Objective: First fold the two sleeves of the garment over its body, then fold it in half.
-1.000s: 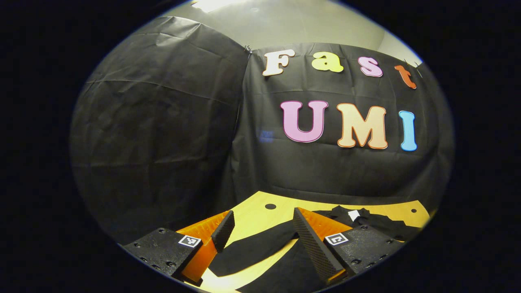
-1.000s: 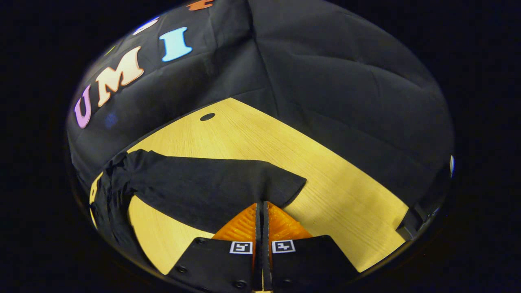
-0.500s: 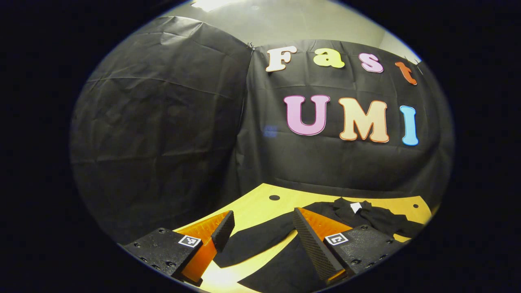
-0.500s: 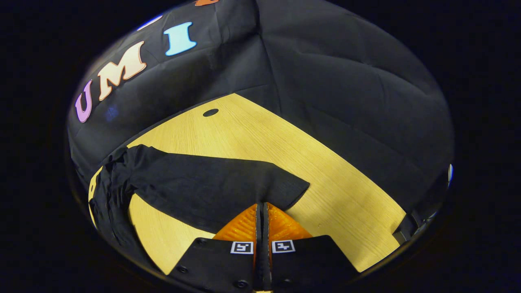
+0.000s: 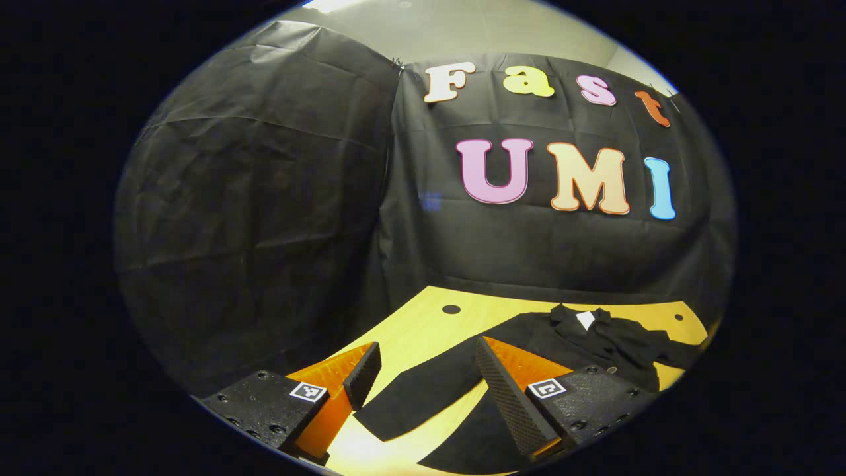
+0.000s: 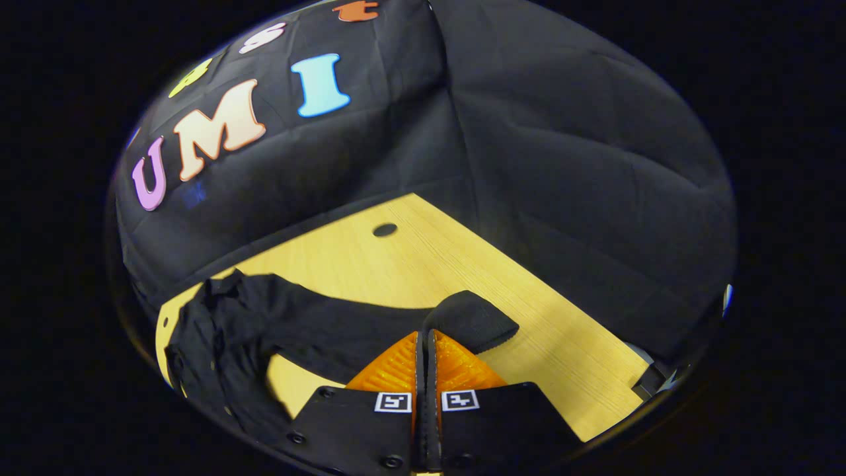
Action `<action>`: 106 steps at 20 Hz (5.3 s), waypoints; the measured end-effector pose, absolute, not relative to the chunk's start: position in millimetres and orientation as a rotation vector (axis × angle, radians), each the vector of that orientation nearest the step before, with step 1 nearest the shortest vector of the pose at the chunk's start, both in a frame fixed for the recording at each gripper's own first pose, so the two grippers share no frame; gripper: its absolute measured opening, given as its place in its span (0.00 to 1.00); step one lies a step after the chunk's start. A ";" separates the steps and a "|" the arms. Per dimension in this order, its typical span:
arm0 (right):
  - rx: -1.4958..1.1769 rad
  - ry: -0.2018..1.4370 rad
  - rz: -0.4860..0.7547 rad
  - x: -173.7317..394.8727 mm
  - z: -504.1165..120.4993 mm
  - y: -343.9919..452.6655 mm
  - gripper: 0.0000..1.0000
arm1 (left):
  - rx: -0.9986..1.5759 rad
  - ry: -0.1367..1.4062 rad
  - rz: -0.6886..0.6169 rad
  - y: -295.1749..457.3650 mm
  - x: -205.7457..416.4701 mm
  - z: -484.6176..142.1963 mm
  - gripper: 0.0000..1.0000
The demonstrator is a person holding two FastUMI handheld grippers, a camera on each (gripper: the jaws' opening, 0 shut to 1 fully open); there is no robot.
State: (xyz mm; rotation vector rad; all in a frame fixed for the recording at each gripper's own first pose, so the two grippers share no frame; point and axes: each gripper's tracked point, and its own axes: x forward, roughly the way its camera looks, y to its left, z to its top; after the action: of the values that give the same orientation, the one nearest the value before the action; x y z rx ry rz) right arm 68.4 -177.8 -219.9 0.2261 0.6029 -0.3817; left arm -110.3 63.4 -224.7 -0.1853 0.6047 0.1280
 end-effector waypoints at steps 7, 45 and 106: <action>0.210 0.489 -0.281 112.1 -153.7 -65.0 0.00 | -0.166 0.681 0.025 90.0 -93.8 -275.4 0.99; 0.197 0.768 0.393 218.7 -307.2 376.6 0.75 | -0.249 1.194 -0.115 66.4 -217.1 -410.7 0.98; 0.272 0.628 0.043 20.2 -226.0 -18.3 0.97 | -0.361 0.791 -0.681 -330.7 -54.5 -188.0 0.00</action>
State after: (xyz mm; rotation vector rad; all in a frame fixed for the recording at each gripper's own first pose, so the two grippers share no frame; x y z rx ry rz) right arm 20.2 -18.3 -226.0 0.2720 0.6285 0.0435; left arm -54.5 -330.7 -188.0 -0.3615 0.7913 -0.6814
